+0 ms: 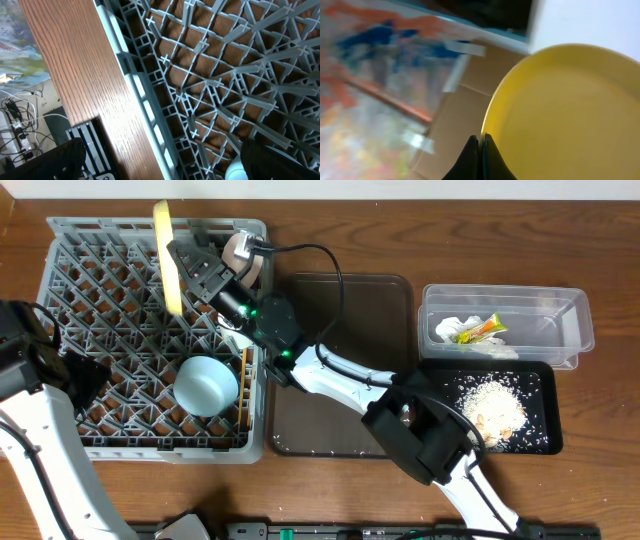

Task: Sort waste into correct bins and load items into the dishwasher
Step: 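Lower the yellow plate upright into the rack and release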

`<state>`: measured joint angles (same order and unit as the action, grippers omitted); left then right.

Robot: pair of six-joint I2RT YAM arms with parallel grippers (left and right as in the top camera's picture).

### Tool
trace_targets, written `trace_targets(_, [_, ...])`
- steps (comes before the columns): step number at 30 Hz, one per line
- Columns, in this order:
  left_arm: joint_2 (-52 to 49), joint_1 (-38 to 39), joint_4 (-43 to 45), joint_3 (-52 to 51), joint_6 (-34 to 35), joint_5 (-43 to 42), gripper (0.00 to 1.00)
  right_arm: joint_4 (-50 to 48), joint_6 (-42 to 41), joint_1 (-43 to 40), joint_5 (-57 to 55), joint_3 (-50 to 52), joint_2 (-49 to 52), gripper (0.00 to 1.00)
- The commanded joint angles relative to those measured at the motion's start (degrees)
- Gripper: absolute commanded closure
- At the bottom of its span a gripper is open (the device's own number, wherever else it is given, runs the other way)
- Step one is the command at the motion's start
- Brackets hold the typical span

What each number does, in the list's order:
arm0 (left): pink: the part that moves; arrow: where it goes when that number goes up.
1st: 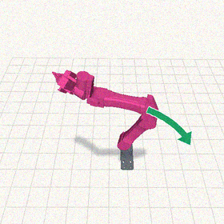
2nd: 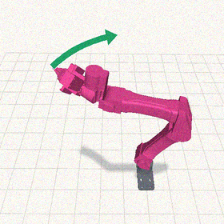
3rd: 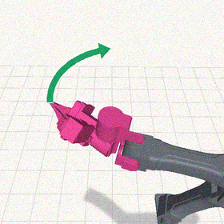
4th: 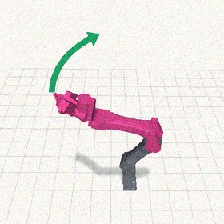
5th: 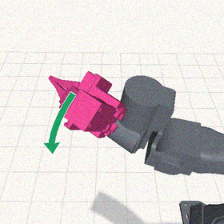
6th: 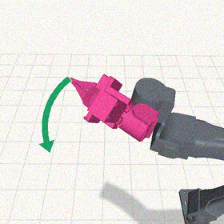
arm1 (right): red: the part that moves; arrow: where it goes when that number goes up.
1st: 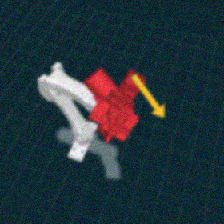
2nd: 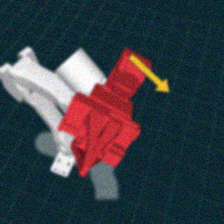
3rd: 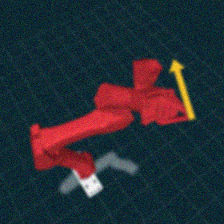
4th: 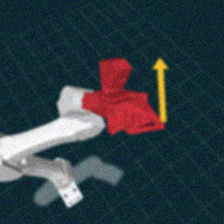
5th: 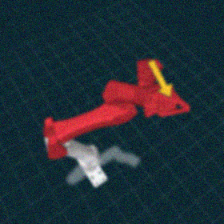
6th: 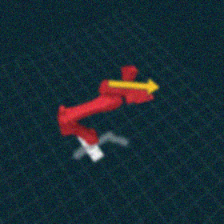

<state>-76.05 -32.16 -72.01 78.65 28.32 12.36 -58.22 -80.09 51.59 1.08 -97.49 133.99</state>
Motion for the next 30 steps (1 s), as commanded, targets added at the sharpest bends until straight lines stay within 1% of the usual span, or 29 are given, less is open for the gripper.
trace_targets(1, [0.2,-0.24,-0.22,0.35,0.09,0.7,0.0,3.82,0.83,1.2,-0.44,-0.33,0.09,0.99])
trace_targets(9, [0.17,-0.24,-0.22,0.35,0.09,0.7,0.0,5.57,0.92,0.7,-1.66,-0.31,0.83,0.99])
trace_targets(18, [0.17,-0.24,-0.22,0.33,0.09,0.7,0.0,11.85,0.9,0.44,-2.08,-0.26,0.87,0.99])
trace_targets(25, [0.17,-0.24,-0.22,0.35,0.07,0.7,0.0,13.53,0.9,-0.44,-2.12,-0.26,0.87,0.99])
trace_targets(27, [0.2,-0.24,-0.22,0.35,0.09,0.7,0.0,14.84,0.92,-0.79,-2.1,-0.26,0.87,0.94])
trace_targets(30, [0.2,-0.24,-0.22,0.35,0.09,0.7,0.0,16.52,1.6,-1.4,-1.38,-0.26,0.87,0.8])
